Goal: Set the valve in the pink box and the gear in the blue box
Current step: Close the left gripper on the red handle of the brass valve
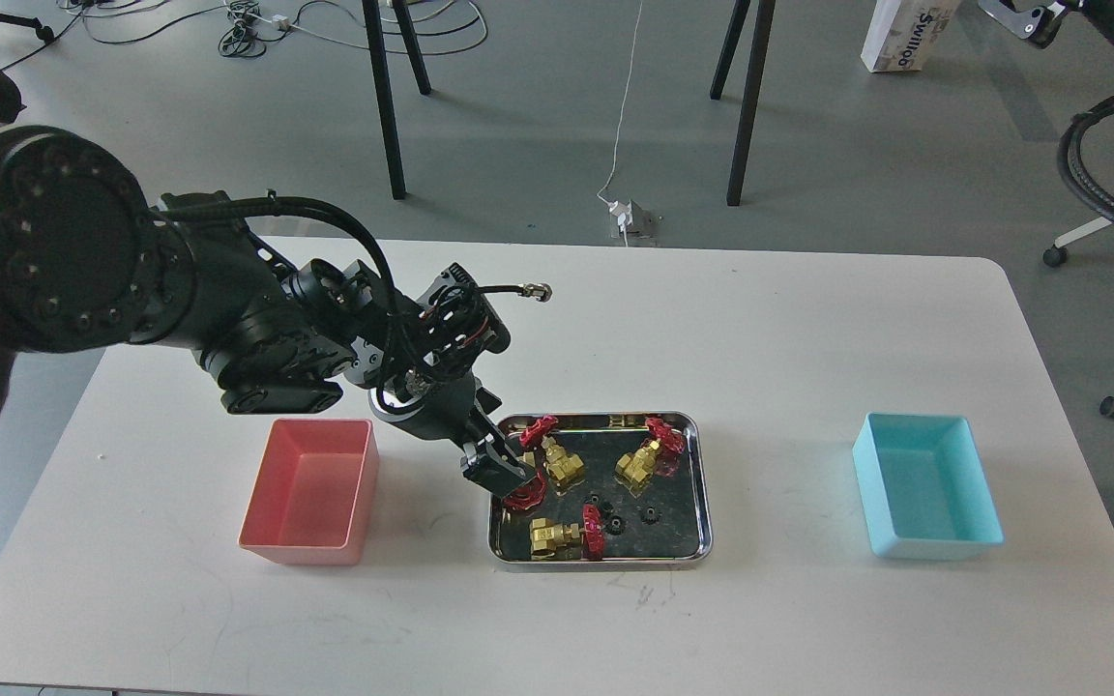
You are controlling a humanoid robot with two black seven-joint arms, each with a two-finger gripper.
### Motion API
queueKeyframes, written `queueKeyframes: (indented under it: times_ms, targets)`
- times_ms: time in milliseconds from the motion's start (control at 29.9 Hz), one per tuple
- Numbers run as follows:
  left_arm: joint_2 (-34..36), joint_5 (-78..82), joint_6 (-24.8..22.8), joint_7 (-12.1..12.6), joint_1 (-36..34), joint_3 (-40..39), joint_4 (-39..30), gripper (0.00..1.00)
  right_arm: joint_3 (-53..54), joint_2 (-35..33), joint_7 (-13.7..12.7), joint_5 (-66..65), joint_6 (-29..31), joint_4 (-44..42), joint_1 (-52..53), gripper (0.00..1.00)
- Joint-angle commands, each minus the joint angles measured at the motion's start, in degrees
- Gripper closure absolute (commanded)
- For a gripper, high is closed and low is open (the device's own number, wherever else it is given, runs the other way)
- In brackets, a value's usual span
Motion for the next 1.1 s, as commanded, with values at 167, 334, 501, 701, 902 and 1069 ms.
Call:
queueKeyframes:
  times_ms: [167,334,501,701,902,1069]
  targets:
    - [0.0,-0.2,2.3,0.0,4.2,-0.9,2.0,0.03,-0.1,0.1,0.1,0.0,-0.3,0.0,-0.8,0.00]
    - [0.0,-0.2,3.6,0.0,6.9,-0.9,4.3,0.07,0.0,0.1,0.1,0.0,-0.4,0.0,-1.8,0.00]
    - [0.0,-0.2,4.0,0.0,7.9,-0.9,5.4,0.15,-0.1,0.1,0.1,0.0,-0.4,0.0,-2.2,0.00]
    - [0.0,-0.2,4.1,0.0,8.4,-0.9,5.5,0.26,-0.1,0.1,0.1,0.0,-0.4,0.0,-2.3,0.00]
    - [0.0,0.0,4.2,0.0,9.5,-1.0,6.3,0.36,0.0,0.1,0.1,0.0,-0.7,0.0,-2.7,0.00]
    - [0.0,0.3,4.9,0.0,9.9,-0.8,7.5,0.44,0.0,0.1,0.1,0.0,-0.7,0.0,-3.0,0.00]
